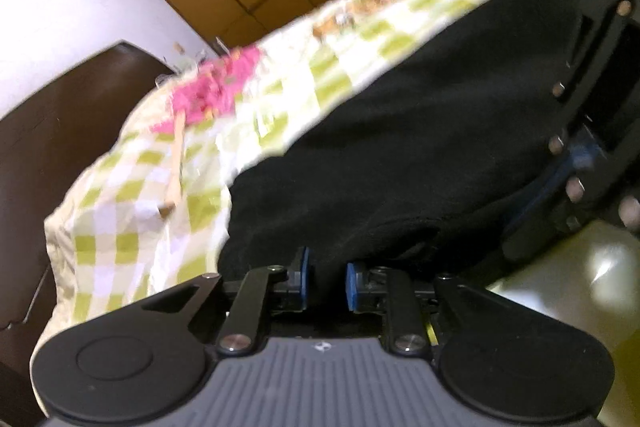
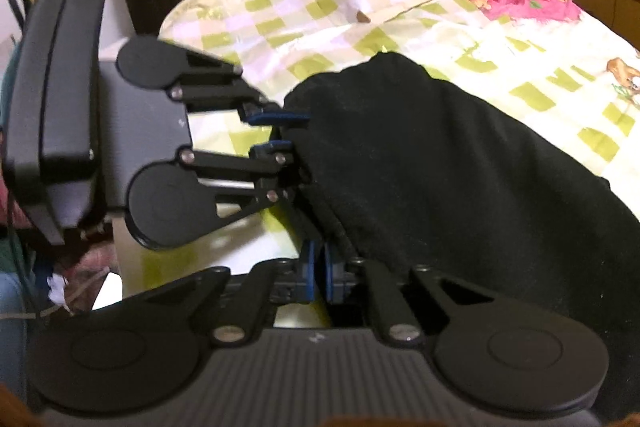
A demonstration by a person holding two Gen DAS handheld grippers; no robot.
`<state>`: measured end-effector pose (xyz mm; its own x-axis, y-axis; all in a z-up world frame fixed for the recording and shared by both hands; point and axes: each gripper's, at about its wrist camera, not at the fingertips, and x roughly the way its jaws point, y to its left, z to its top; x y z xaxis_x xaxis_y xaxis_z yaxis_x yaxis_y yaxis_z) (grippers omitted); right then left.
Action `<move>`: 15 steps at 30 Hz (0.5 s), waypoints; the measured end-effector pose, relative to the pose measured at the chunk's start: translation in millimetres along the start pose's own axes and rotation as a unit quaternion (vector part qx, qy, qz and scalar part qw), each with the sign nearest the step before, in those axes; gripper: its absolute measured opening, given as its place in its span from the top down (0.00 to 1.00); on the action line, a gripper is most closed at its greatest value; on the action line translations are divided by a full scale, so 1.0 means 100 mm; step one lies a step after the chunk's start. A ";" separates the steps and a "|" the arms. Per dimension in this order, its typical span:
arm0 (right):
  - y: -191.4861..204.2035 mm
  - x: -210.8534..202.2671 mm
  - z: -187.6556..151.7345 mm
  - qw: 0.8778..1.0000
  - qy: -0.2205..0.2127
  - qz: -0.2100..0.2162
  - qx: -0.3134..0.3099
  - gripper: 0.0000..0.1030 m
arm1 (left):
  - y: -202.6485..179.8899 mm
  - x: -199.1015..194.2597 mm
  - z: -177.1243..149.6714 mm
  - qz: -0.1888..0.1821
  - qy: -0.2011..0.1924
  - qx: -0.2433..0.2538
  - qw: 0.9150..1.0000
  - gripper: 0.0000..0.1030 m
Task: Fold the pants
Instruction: 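Open both tools and release the black pants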
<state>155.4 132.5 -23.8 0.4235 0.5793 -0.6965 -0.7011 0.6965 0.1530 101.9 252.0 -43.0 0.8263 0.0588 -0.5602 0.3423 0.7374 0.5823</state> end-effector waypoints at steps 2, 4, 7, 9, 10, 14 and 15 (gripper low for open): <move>0.02 0.17 -0.03 0.999 0.031 0.026 0.004 0.99 | -0.04 0.03 -0.05 -0.001 0.014 0.011 1.000 0.66; 0.08 0.16 -0.06 0.999 0.028 0.030 -0.007 0.98 | -0.02 -0.07 -0.07 0.003 0.014 0.011 1.000 0.66; -0.16 -0.25 0.05 0.995 -0.018 0.074 0.065 0.96 | 0.08 -0.27 -0.08 0.011 0.022 -0.010 1.000 0.66; -0.43 -0.56 0.14 0.993 -0.054 0.063 0.089 0.93 | 0.15 -0.39 -0.04 0.021 0.021 -0.018 0.999 0.66; -0.61 -0.69 0.18 0.992 -0.069 0.047 0.099 0.87 | 0.17 -0.43 0.00 0.024 0.016 -0.022 0.999 0.66; -1.43 -0.93 0.22 0.984 -0.088 -0.016 0.157 0.74 | 0.15 -0.45 0.37 -0.016 -0.028 -0.072 0.997 0.66; -1.63 -0.91 0.19 0.981 -0.084 -0.025 0.175 0.74 | 0.09 -0.42 0.47 -0.031 -0.040 -0.080 0.996 0.66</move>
<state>242.2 -25.4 27.9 0.5624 0.5815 -0.5878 -0.4501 0.8117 0.3724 91.8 224.4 13.7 0.8411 -0.0402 -0.5393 0.3243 0.8356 0.4434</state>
